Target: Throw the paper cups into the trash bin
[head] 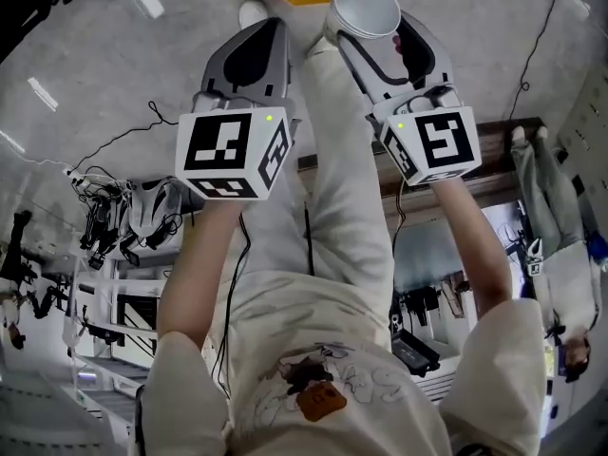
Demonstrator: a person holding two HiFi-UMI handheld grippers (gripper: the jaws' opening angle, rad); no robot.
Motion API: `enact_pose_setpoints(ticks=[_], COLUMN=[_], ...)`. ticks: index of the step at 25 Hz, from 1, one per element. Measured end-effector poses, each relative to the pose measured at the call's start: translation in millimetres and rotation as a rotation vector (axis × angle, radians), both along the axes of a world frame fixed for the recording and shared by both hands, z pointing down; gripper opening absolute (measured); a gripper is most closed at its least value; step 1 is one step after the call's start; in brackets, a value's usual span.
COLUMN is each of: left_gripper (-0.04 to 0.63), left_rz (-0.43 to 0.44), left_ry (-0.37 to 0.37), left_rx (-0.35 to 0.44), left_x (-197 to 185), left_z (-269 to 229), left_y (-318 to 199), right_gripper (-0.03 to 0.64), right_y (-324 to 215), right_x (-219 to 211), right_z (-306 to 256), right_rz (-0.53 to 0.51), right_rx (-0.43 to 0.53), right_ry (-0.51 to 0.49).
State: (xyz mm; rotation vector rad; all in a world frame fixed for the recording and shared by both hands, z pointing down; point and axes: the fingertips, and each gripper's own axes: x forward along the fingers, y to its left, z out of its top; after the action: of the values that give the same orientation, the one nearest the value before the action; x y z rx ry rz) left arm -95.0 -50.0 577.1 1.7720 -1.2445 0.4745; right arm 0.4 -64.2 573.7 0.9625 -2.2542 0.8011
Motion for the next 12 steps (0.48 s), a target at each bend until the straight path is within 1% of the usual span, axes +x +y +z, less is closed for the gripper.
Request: enact_pose_setpoints(ticks=[3, 4, 12], left_gripper=[0.006, 0.006, 0.006], left_rz=[-0.029, -0.043, -0.043], left_ry=[0.026, 0.031, -0.021], left_rx=[-0.068, -0.079, -0.096], left_x=[-3, -2, 5], left_z=[49, 61, 143], left_y=[-8, -10, -10], right_gripper=[0.296, 0.296, 0.296], right_y=[-10, -13, -19], right_x=[-8, -8, -11], right_z=[44, 56, 140], right_rz=[-0.016, -0.02, -0.067], right_rx=[-0.014, -0.018, -0.029], right_ry=[0.016, 0.017, 0.046])
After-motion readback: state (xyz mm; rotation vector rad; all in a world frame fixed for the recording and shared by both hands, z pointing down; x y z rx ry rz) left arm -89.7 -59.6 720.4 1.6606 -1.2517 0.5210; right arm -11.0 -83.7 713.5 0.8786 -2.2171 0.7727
